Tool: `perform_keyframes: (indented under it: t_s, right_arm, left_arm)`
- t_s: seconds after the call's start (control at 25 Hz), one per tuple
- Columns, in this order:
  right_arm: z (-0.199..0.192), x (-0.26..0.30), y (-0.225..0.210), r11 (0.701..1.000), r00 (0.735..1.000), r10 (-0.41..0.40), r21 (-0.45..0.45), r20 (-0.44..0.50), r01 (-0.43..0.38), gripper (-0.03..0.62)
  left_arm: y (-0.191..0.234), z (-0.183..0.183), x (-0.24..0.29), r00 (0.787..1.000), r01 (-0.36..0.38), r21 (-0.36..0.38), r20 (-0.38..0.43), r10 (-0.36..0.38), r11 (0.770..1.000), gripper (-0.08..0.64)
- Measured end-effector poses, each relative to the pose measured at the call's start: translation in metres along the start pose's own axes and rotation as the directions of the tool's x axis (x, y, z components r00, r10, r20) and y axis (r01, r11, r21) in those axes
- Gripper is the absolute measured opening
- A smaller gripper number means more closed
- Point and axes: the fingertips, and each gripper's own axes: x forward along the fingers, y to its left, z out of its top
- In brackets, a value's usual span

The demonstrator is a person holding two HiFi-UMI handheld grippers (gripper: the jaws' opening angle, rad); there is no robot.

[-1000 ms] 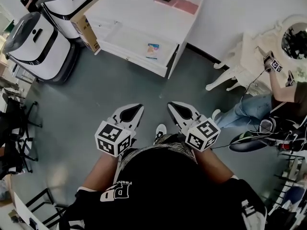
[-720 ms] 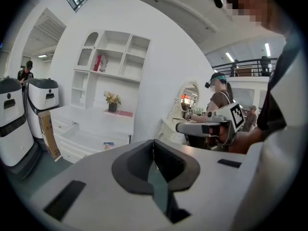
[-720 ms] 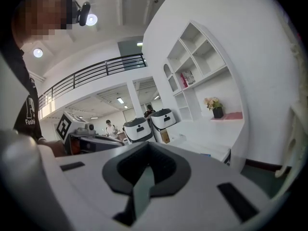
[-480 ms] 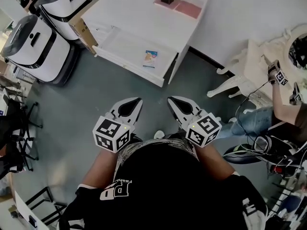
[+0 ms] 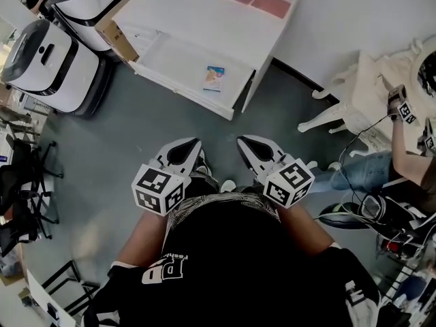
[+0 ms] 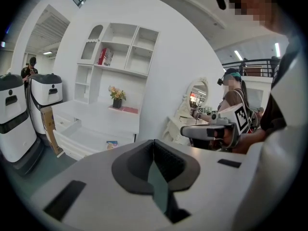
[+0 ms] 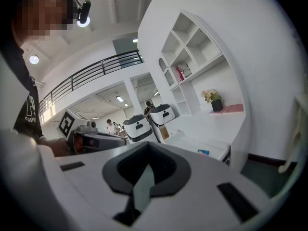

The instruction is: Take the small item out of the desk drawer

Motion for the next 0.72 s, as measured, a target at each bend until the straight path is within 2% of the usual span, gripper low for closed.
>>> perform_keyframes:
  t_s: [0.4,0.72]
  right_arm:
    - [0.02,0.03,-0.038,0.997,0.997,-0.073,-0.021,-0.009,0.073,0.009]
    - [0.048,0.09,-0.076,0.993,0.993,-0.112,-0.028,-0.037,0.111,0.009]
  left_arm:
    - [0.036,0.031,0.04,0.998,0.048,0.016,0.034,-0.048,0.999,0.015]
    - [0.11,0.075,0.072,0.999,0.025,0.038,0.035,-0.027,0.999,0.015]
